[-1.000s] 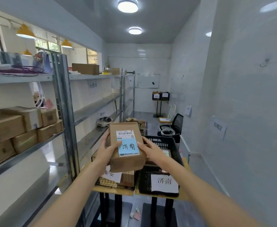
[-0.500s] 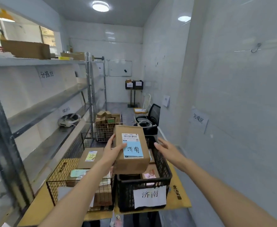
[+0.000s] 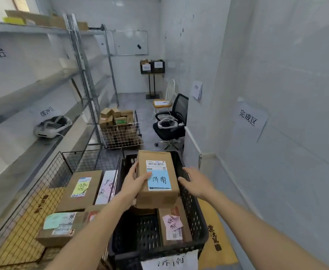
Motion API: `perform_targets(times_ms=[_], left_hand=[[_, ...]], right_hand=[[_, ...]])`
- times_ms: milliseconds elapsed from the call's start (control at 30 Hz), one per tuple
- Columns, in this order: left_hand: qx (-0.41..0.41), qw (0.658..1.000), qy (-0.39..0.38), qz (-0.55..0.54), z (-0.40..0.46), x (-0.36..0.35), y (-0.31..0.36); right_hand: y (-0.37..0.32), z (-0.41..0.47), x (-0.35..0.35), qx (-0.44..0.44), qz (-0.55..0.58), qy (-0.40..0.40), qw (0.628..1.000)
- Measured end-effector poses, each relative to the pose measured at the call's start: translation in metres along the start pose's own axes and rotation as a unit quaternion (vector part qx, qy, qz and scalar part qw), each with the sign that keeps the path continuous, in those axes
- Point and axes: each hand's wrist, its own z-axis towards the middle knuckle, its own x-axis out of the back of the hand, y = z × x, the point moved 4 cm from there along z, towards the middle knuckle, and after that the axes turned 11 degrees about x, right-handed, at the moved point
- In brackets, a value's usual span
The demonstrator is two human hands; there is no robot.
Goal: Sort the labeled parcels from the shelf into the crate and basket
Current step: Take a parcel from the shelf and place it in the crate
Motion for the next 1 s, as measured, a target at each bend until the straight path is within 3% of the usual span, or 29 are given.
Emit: perform_targets(times_ms=[267,433,567,1000], left_hand=[[0.053,0.998,0.037,-0.007,0.144,-0.046,-0.042],[0.087,0.995,0.044,-0.017,0.21,-0.066,-0.062],[0.095,0.995,0.03,-0.001,0.252,-0.081,-0.081],[0.08,0.994,-0.02,0.071,0.275,-0.082,-0.094]], right_hand=[[0.086,0.094,-0.059,0.063,-0.076,-0.078,0.992],[0.116,0.135,-0.082,0.056,-0.041,-0.07,0.995],[0.135,0.156,-0.099,0.09,-0.091,-0.069,0.989],[0.141,0.174,-0.111,0.099,-0.086,-0.037,0.991]])
